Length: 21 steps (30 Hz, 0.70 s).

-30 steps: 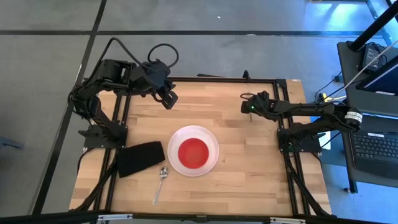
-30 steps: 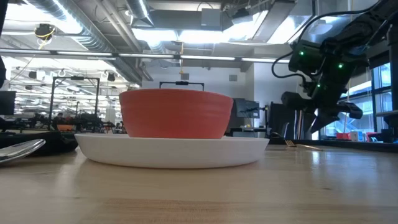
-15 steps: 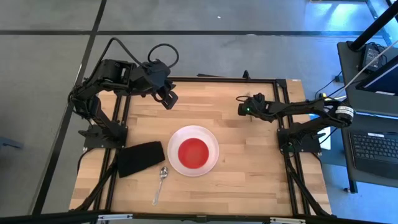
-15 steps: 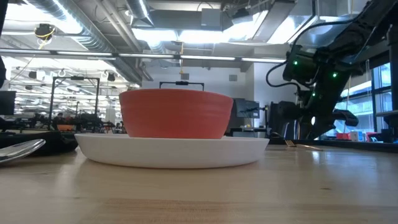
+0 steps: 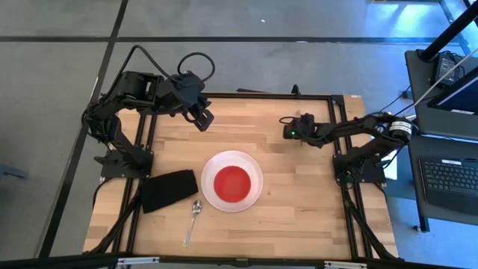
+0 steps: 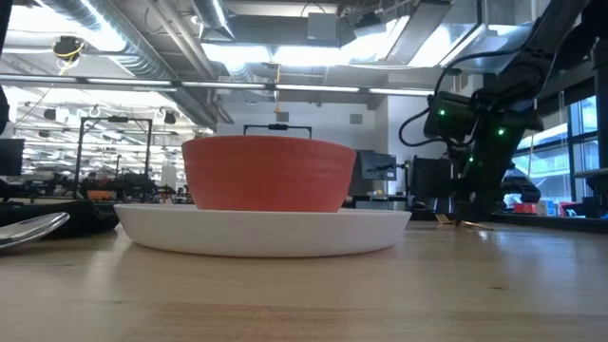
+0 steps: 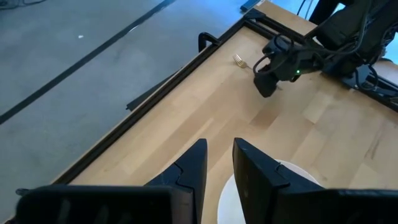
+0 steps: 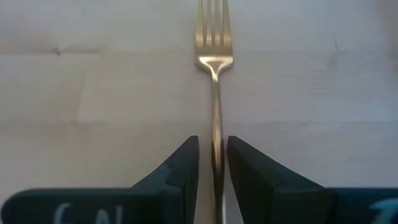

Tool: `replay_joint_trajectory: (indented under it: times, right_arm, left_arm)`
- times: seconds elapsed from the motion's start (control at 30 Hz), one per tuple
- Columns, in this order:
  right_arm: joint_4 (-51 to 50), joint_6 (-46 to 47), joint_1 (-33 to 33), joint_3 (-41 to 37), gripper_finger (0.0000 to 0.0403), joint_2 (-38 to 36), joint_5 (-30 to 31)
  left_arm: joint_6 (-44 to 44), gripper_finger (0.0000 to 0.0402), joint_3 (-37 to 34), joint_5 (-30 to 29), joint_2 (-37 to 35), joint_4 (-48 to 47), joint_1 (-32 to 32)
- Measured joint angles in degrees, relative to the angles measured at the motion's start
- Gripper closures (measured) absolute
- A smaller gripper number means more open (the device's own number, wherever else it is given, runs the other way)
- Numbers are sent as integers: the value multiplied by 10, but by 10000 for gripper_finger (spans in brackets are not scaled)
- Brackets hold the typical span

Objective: Set table place
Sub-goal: Move the gold fork to the right of the white plate

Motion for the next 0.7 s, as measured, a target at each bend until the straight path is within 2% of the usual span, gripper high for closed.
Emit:
replay_joint_trajectory:
  times: [0.13, 0.27, 0.4, 0.57, 0.6, 0.7]
  right_arm:
    - [19, 1, 0, 1, 327, 26, 16]
    - [19, 12, 4, 1, 379, 31, 18]
    - [16, 14, 12, -1, 384, 21, 15]
    - [-22, 15, 37, 6, 385, -46, -38]
    - [-34, 15, 45, 14, 385, -63, -38]
    - [-125, 13, 75, 53, 385, -110, 11]
  left_arm:
    - [3, 331, 0, 0, 0, 0, 0]
    - [3, 331, 0, 0, 0, 0, 0]
    - [3, 331, 0, -4, 0, 0, 0]
    - [3, 331, 0, -7, 0, 0, 0]
    - [4, 331, 0, -7, 0, 0, 0]
    - [11, 331, 0, -7, 0, -1, -2]
